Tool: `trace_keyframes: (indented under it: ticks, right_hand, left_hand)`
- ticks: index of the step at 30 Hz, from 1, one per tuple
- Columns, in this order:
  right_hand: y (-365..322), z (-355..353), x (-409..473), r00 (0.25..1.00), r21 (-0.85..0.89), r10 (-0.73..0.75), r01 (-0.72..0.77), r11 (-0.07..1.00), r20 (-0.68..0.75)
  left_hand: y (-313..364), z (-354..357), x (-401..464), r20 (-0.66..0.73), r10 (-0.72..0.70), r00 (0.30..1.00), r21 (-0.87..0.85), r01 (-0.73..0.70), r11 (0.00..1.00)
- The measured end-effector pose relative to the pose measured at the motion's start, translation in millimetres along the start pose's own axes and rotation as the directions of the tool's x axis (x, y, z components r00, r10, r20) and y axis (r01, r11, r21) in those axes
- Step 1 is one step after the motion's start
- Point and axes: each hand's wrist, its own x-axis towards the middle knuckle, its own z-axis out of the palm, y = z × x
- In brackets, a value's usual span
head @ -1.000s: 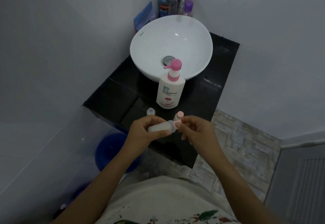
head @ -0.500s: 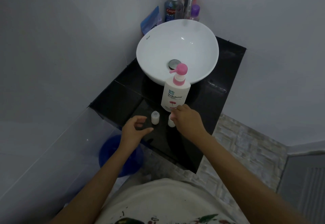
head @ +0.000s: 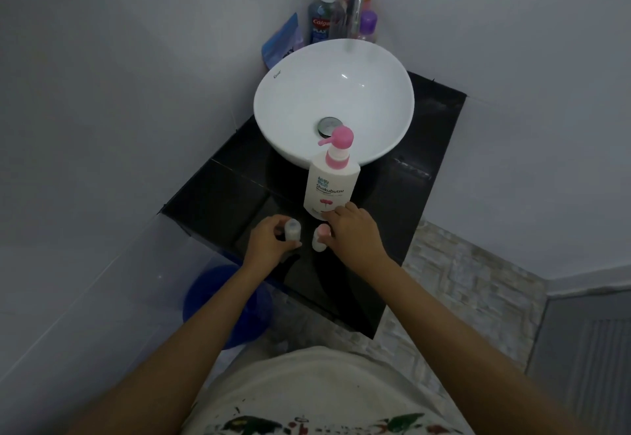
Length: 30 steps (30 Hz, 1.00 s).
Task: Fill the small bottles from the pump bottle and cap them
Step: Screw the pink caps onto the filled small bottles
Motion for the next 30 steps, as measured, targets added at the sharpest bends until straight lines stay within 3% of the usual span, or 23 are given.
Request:
trace_keyframes:
  ticks: [7, 11, 15, 24, 27, 30]
  right_hand:
    - [31, -21, -22, 0.955, 0.295, 0.266, -0.218, 0.93, -0.133]
    - [59, -11, -43, 0.883, 0.382, 0.47, -0.436, 0.815, 0.006]
    - [72, 15, -59, 0.853, 0.267, 0.484, -0.522, 0.81, 0.196]
    - [65, 48, -56, 0.851, 0.102, 0.446, -0.488, 0.867, 0.277]
    - [64, 49, -53, 0.829, 0.152, 0.483, -0.535, 0.831, 0.281]
    - [62, 35, -55, 0.793, 0.38, 0.551, -0.608, 0.697, 0.258]
  left_hand:
    - [3, -2, -3, -0.041, -0.025, 0.999, -0.066, 0.022, 0.998]
    - [7, -12, -12, -0.07, 0.025, 0.997, -0.107, -0.033, 0.994]
    - [12, -22, -26, -0.078, 0.049, 0.996, -0.169, -0.062, 0.984]
    - [54, -37, -63, -0.097, 0.057, 0.994, -0.408, -0.092, 0.908]
    - [63, -39, -71, -0.06, 0.06, 0.996, -0.439, -0.08, 0.895]
    - [71, -41, -79, -0.005, 0.074, 0.997, -0.449, -0.068, 0.891]
